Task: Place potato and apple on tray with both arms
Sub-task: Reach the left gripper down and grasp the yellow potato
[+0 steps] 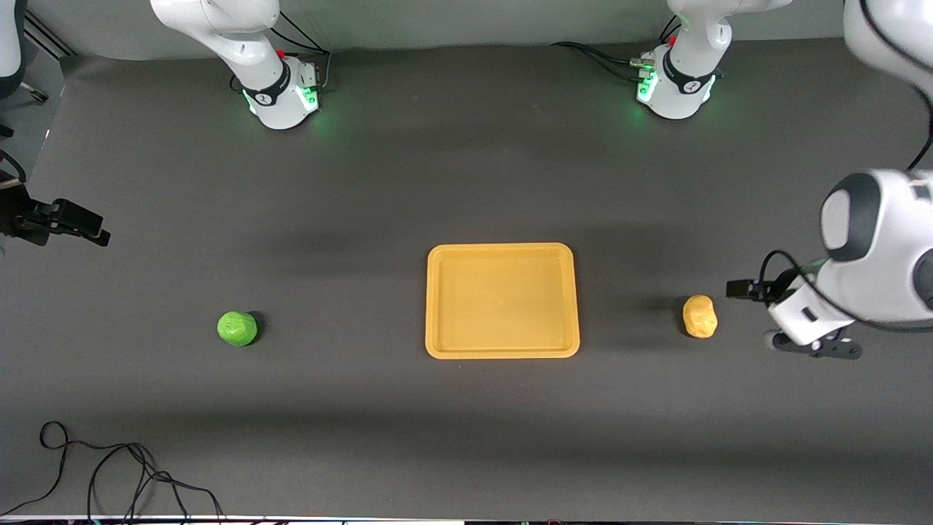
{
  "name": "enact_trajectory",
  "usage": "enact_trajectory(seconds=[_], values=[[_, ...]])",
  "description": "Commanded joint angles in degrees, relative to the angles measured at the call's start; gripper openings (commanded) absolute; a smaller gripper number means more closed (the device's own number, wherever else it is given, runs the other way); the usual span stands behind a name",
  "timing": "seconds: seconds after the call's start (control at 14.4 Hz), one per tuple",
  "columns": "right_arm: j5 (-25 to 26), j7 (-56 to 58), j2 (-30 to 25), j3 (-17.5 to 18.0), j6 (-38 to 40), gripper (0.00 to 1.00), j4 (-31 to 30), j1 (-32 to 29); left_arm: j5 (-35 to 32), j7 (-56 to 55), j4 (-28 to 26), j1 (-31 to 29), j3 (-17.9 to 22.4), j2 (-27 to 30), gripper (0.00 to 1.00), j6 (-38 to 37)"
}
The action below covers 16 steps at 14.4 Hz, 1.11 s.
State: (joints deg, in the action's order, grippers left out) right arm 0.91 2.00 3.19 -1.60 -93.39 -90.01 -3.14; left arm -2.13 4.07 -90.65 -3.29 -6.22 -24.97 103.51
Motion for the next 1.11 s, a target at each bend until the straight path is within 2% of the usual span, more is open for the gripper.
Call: enact_trajectory(seconds=[0.0, 0.14, 0.28, 0.69, 0.9, 1.04], values=[[-0.6, 1.1, 3.1, -0.2, -0.8, 1.00, 0.8, 0.1, -0.4, 0.6, -4.1, 0.1, 0.0, -0.1, 1.00, 5.3], [-3.6, 1.3, 4.4, -0.2, -4.4, 1.00, -1.3, 0.2, -2.1, 0.5, -7.2, 0.1, 0.0, -0.7, 1.00, 9.5], [-3.7, 1.2, 4.0, -0.3, -8.5, 1.00, -5.0, 0.2, -2.2, 0.3, -8.3, 0.0, 0.0, -2.5, 1.00, 12.7], [-3.0, 2.0, 5.4, -0.3, -10.1, 1.00, -5.3, 0.2, -2.5, -0.6, -9.4, 0.6, 0.0, -6.9, 1.00, 19.3], [-2.1, 5.4, 7.3, -0.3, -12.5, 1.00, -5.1, 0.1, -2.5, -3.4, -14.8, 0.7, 0.0, -6.8, 1.00, 27.4], [-2.1, 5.5, 9.5, -0.3, -13.0, 1.00, -5.3, 0.1, -2.6, -4.2, -16.2, 0.8, 0.0, -7.0, 1.00, 29.7]])
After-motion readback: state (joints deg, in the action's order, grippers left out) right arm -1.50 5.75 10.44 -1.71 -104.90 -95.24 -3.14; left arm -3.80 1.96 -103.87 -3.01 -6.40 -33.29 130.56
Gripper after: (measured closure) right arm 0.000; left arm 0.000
